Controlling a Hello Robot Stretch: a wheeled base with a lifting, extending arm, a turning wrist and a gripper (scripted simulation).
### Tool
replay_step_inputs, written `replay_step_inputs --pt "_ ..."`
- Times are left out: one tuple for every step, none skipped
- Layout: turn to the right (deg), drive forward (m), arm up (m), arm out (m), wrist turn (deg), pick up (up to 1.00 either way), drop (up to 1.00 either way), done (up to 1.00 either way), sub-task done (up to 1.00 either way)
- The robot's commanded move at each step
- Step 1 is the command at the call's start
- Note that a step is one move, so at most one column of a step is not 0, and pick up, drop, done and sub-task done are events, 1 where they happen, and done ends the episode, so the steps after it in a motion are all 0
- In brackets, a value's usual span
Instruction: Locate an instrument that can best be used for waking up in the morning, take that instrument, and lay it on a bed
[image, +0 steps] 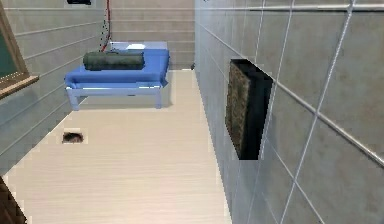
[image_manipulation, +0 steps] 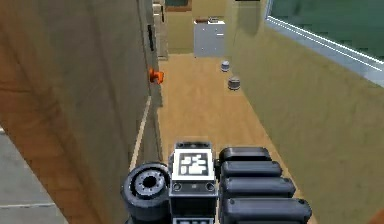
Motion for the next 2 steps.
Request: replay_step_inputs --pt "-3.0 0.0 0.0 0.0 0.0 0.0 0.0 0.0 0.0" --pt "0.0 1.0 0.0 0.0 0.0 0.0 0.0 0.0 0.0"
